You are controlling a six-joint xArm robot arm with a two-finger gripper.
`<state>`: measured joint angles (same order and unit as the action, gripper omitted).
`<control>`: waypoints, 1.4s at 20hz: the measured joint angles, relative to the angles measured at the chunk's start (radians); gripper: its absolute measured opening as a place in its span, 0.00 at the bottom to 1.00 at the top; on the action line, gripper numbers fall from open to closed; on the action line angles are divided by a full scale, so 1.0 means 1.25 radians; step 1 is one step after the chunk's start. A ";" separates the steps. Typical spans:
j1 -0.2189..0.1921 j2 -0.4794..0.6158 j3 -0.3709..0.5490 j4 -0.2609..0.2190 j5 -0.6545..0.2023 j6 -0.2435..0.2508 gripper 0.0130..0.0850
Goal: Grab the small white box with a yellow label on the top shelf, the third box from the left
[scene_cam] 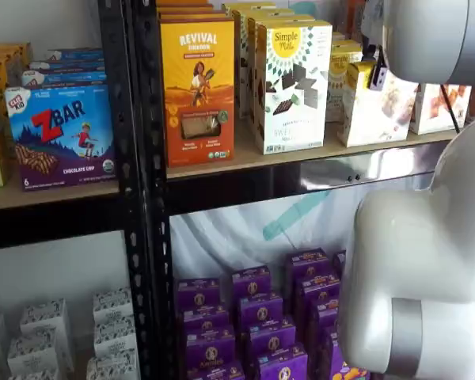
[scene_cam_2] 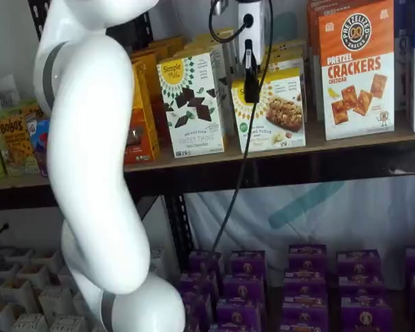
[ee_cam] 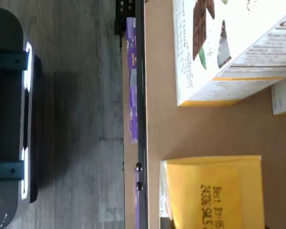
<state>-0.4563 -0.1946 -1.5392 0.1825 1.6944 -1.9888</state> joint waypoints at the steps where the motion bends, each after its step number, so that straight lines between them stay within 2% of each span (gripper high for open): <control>1: 0.001 0.000 -0.002 -0.001 0.005 0.001 0.28; 8: -0.004 -0.032 0.006 -0.005 0.061 0.001 0.28; 15: -0.017 -0.128 0.079 -0.006 0.100 -0.008 0.28; 20: -0.002 -0.200 0.140 -0.015 0.125 0.006 0.28; 28: 0.039 -0.306 0.220 -0.034 0.179 0.045 0.28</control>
<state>-0.4070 -0.5770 -1.2636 0.1396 1.9187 -1.9325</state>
